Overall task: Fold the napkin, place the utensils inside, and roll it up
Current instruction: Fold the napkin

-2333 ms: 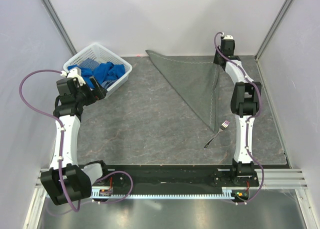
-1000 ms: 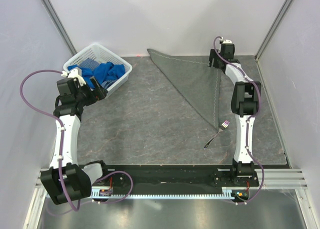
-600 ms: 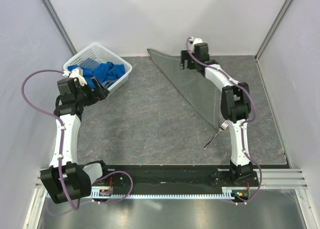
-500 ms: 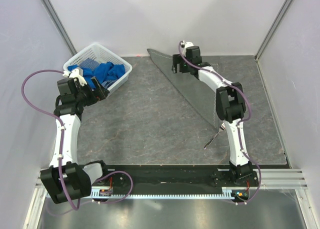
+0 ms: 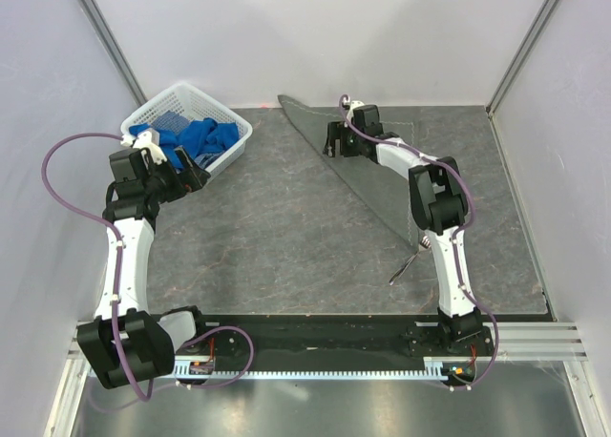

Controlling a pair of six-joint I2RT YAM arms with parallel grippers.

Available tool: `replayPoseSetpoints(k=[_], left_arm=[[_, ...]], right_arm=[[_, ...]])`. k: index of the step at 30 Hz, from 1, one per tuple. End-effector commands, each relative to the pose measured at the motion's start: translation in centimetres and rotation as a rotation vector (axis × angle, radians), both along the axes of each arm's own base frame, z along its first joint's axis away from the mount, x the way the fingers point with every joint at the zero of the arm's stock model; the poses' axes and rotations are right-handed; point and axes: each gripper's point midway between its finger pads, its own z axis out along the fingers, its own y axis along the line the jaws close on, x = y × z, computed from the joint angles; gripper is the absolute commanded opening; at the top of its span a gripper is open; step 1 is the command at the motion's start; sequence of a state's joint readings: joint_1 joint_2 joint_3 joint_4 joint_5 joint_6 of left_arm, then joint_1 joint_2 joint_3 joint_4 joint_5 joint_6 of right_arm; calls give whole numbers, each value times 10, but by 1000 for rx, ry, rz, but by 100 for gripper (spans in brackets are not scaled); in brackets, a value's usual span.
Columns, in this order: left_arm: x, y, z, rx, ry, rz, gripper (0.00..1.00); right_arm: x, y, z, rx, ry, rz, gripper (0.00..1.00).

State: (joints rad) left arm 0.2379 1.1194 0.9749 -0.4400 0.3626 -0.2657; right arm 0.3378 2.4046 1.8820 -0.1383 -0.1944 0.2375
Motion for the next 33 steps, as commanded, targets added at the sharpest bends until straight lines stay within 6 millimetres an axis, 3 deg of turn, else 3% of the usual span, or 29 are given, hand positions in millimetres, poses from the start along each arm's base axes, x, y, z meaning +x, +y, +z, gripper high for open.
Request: replayPoseSetpoints(k=[1, 6, 9, 12, 13, 15, 16, 18, 19, 20, 21, 22, 24, 25, 27, 28, 33], left_arm=[[1, -6, 10, 7, -49, -51, 99], [1, -8, 10, 4, -51, -55, 98], [1, -8, 11, -2, -53, -58, 98], [1, -10, 11, -8, -54, -66, 98], [1, -10, 11, -9, -54, -67, 98], [1, -11, 11, -11, -55, -70, 98], [1, -11, 10, -8, -57, -71, 98], [1, -10, 9, -10, -53, -69, 98], [1, -11, 9, -11, -52, -72, 98], [1, -11, 8, -10, -52, -73, 98], [1, -12, 8, -13, -51, -76, 98], [2, -12, 7, -16, -49, -78, 98], [2, -15, 6, -18, -46, -87, 98], [2, -16, 5, -22, -43, -92, 98], [3, -19, 4, -26, -38, -103, 98], [3, -21, 3, -28, -35, -108, 97], [3, -28, 1, -35, -29, -130, 97]], right_arm=[[-47, 24, -28, 28, 143, 79, 85], [-71, 34, -31, 26, 161, 117, 84], [-73, 43, -18, 43, 139, 143, 84], [-71, 47, 16, 69, 84, 146, 84], [-69, 46, 48, 85, 33, 136, 84], [-75, 36, 75, 88, 13, 77, 84], [-88, 26, 99, 93, 2, 47, 84], [-101, 7, 112, 95, 27, -86, 84], [-116, -6, 128, 91, 33, -132, 84], [-135, -23, 105, 54, 97, -189, 84], [-148, -32, 99, 55, 135, -242, 84], [-179, -50, 81, 18, 204, -285, 84], [-207, -71, 62, -26, 271, -356, 84], [-236, -83, 46, -39, 346, -397, 84], [-263, -91, 42, -17, 404, -425, 84], [-285, -98, 26, -26, 470, -452, 84], [-328, -126, 24, -39, 540, -555, 82]])
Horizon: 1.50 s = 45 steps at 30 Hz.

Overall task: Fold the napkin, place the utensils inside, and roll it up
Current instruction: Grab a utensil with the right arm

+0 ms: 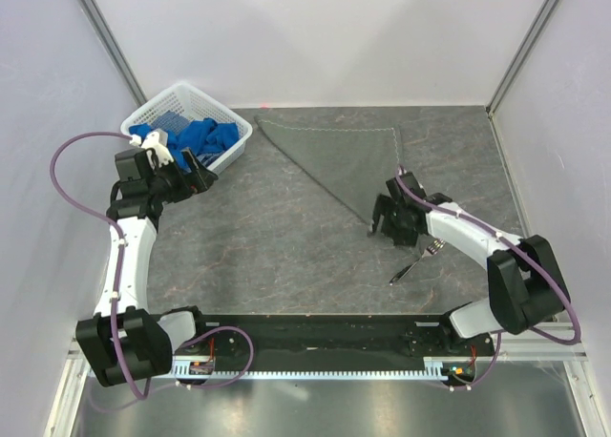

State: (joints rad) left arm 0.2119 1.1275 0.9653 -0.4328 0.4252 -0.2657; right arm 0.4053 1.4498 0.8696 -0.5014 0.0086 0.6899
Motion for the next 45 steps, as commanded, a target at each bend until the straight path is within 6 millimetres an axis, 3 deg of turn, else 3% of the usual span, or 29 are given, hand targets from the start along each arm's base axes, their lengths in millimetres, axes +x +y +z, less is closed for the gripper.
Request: replayPoseSetpoints(k=[1, 6, 9, 15, 27, 33, 37, 40, 45], left_arm=[[4, -8, 4, -1, -32, -52, 97], [4, -11, 4, -4, -31, -58, 97], [4, -12, 3, -10, -27, -65, 96], [4, -13, 3, -13, -27, -68, 96], [5, -14, 0, -16, -16, -70, 96], [5, -13, 0, -12, -16, -67, 96], [5, -13, 2, -10, -20, -68, 96], [5, -13, 0, -11, -15, -68, 96], [5, -13, 1, -9, -19, -70, 96]], right_arm=[[-36, -33, 5, -45, 73, -167, 81], [-51, -68, 10, -42, 95, -303, 71], [-61, -81, 1, -32, 121, -368, 68], [-75, -83, -21, 9, 195, -415, 67], [-69, -94, -48, -28, 183, -469, 58], [-72, -98, -56, -50, 193, -475, 40], [-72, -104, -55, -64, 180, -491, 13], [-70, -109, -52, -73, 167, -511, 0], [-63, -131, -25, -146, 87, -572, 0]])
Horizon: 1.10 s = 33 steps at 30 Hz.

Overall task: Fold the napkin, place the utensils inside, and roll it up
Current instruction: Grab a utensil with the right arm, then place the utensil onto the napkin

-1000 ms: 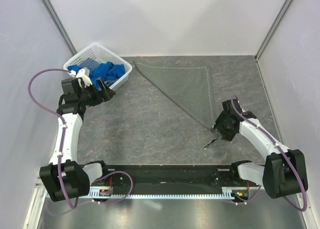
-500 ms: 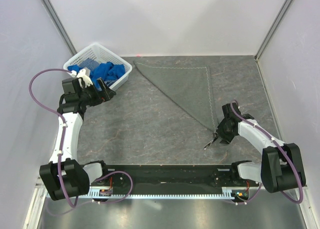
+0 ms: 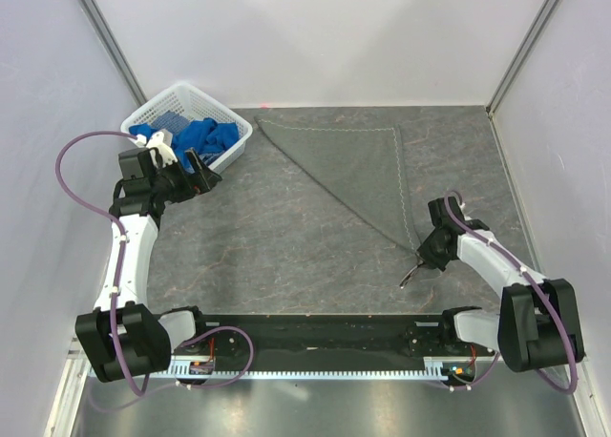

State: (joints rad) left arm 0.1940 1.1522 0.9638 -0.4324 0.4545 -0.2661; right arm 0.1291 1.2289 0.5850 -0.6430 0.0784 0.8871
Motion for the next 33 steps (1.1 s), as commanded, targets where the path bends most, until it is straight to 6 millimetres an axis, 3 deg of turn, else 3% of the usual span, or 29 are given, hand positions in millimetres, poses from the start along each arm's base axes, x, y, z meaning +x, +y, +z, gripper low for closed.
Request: replayPoseSetpoints(k=[1, 7, 10, 12, 13, 15, 16, 17, 18, 19, 20, 21, 22, 23, 24, 25, 26, 27, 28, 29, 30, 31, 32, 33], left_arm=[[4, -2, 8, 13, -41, -23, 96], [4, -2, 9, 12, -43, -26, 96], [3, -3, 8, 6, -39, -28, 96], [3, -3, 9, 7, -42, -28, 96], [4, -3, 9, 7, -44, -28, 96], [4, -3, 9, 7, -44, -28, 96], [4, -3, 10, 11, -45, -27, 96], [3, -3, 10, 10, -44, -28, 96], [3, -3, 10, 12, -47, -25, 96], [4, -2, 9, 13, -46, -25, 96], [4, -2, 9, 14, -45, -24, 96], [3, -1, 10, 17, -49, -22, 96], [3, -1, 10, 23, -49, -20, 96], [3, 0, 11, 26, -53, -16, 96], [4, 1, 12, 30, -54, -14, 96], [3, 1, 12, 32, -55, -14, 96], [3, 1, 12, 32, -55, -14, 96], [3, 1, 12, 32, -57, -16, 96], [3, 1, 12, 32, -55, -14, 96], [3, 0, 11, 29, -53, -15, 96], [3, 0, 11, 26, -52, -19, 96], [3, -1, 12, 24, -53, -21, 96], [3, -1, 11, 24, -52, -20, 96], [4, -1, 12, 22, -52, -22, 96]], right_arm=[[14, -34, 23, -153, -96, -87, 0], [30, -51, 84, -238, -255, -89, 0], [48, -49, 107, -243, -326, -39, 0], [70, -42, 120, -252, -393, 86, 0], [79, -34, 117, -237, -388, 146, 0], [106, -15, 129, -211, -461, 301, 0], [115, -5, 121, -209, -449, 366, 0], [135, 5, 135, -208, -510, 413, 0], [145, 11, 136, -239, -510, 489, 0], [155, 25, 119, -238, -461, 569, 0], [175, 34, 135, -264, -497, 612, 0], [184, 38, 134, -322, -483, 690, 0], [190, 55, 117, -348, -440, 781, 0], [205, 66, 129, -385, -476, 841, 0], [212, 75, 127, -413, -480, 924, 0], [218, 87, 112, -414, -452, 1016, 0], [232, 97, 122, -416, -486, 1054, 0], [237, 109, 120, -377, -499, 1112, 0], [244, 114, 102, -370, -462, 1190, 0], [254, 127, 115, -344, -495, 1236, 0], [260, 134, 114, -326, -499, 1277, 0], [259, 143, 93, -278, -449, 1349, 0], [274, 153, 109, -282, -496, 1375, 0], [278, 158, 108, -271, -491, 1405, 0]])
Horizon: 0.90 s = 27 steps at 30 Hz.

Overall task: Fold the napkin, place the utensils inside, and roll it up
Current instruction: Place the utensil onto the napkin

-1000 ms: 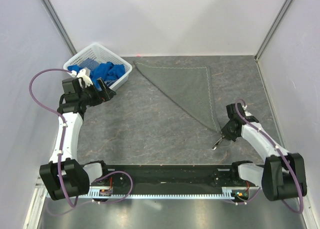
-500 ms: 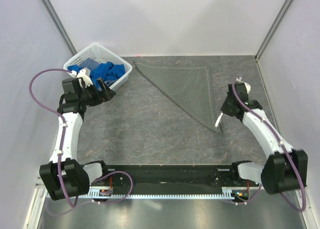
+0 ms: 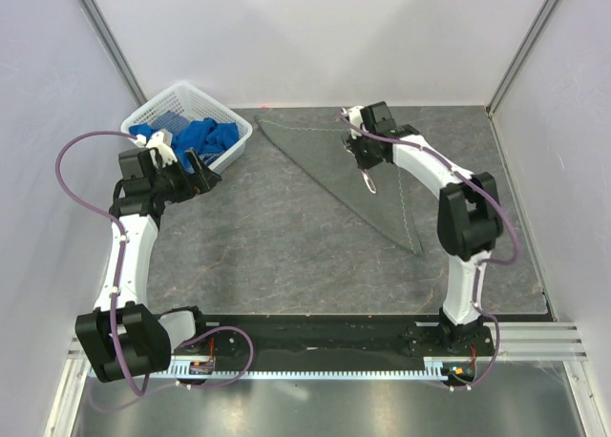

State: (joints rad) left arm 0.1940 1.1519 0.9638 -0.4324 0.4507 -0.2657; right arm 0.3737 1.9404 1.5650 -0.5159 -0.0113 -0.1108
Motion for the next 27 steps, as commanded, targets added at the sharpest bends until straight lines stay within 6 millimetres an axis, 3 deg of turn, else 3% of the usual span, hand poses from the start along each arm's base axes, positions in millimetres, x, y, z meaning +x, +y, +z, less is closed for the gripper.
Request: replayPoseSetpoints(k=[1, 2, 3, 4, 6, 14, 27], left_arm=[[3, -1, 12, 21, -52, -23, 96], [3, -1, 13, 22, -56, -23, 96], [3, -1, 11, 22, -52, -21, 96], [3, -1, 12, 23, -53, -20, 96], [3, -1, 13, 24, -56, -20, 96], [3, -2, 12, 19, -52, -25, 96], [3, -2, 12, 21, -53, -24, 96]], right_arm=[[21, 33, -5, -10, 47, 283, 0], [34, 40, 11, -9, 10, 315, 0], [35, 44, -7, -16, 53, 335, 0], [35, 54, 1, -8, 58, 366, 0], [32, 62, -18, -30, 100, 398, 0], [19, 69, -48, -22, 213, 386, 0], [11, 77, -64, -35, 275, 354, 0]])
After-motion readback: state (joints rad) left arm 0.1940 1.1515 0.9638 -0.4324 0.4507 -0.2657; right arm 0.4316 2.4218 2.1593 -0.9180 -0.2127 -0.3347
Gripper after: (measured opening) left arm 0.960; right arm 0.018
